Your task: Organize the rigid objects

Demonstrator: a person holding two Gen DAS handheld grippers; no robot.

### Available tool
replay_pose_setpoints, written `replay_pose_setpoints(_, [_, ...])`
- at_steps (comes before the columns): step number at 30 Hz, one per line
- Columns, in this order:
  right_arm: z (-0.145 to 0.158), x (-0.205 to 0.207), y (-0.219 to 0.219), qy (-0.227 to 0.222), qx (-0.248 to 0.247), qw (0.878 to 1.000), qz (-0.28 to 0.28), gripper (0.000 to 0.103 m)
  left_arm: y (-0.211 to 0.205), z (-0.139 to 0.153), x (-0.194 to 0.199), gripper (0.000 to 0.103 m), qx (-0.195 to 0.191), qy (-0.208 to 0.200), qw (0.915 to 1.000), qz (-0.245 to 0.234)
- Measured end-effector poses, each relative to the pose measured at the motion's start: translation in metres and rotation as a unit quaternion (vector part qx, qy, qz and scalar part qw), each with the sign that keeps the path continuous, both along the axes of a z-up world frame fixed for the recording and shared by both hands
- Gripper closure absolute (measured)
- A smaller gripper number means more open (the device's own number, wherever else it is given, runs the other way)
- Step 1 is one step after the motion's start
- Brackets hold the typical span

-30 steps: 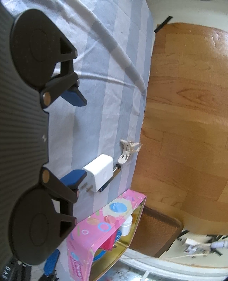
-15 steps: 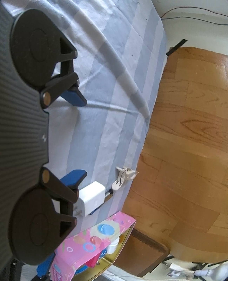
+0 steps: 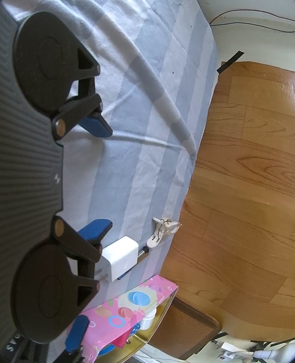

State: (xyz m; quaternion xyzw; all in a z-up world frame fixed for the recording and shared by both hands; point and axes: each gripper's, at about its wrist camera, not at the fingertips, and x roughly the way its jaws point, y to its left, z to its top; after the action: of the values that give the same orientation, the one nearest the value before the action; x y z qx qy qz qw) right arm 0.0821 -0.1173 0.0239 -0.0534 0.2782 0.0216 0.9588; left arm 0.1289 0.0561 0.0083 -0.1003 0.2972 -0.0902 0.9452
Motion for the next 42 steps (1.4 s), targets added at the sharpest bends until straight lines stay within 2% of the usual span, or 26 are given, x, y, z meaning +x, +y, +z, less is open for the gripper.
replay_pose_setpoints(8, [0.001,0.027,-0.001,0.009,0.022,1.0,0.005,0.05,-0.001,-0.001,0.0,0.022,0.002,0.001,1.0,0.001])
replay_pose_setpoints(10, [-0.001,0.037,0.0,0.02,0.031,0.999,0.009,0.046,-0.001,-0.001,0.0,0.022,0.001,0.002,1.0,0.001])
replay_pose_setpoints(16, [-0.008,0.068,-0.001,0.056,0.056,0.997,0.006,0.044,0.0,-0.001,0.003,0.022,-0.006,0.004,0.9999,0.007])
replay_pose_setpoints(20, [-0.016,0.086,0.002,0.073,0.056,0.996,-0.004,0.043,0.0,-0.001,0.003,0.022,-0.005,0.005,1.0,0.006])
replay_pose_setpoints(23, [-0.019,0.089,0.003,0.065,0.053,0.996,-0.004,0.043,0.001,-0.001,0.004,0.021,-0.005,0.005,1.0,0.005])
replay_pose_setpoints(25, [-0.02,0.087,0.004,0.059,0.049,0.997,0.003,0.053,0.001,-0.001,0.004,0.021,-0.005,0.005,1.0,0.005])
replay_pose_setpoints(33, [-0.017,0.071,0.007,0.052,0.042,0.998,0.021,0.053,0.0,-0.001,0.004,0.019,-0.005,0.005,1.0,0.005])
replay_pose_setpoints(42, [-0.014,0.012,-0.004,0.049,0.033,0.997,0.058,0.053,-0.002,-0.001,0.004,0.017,-0.001,0.004,1.0,-0.002])
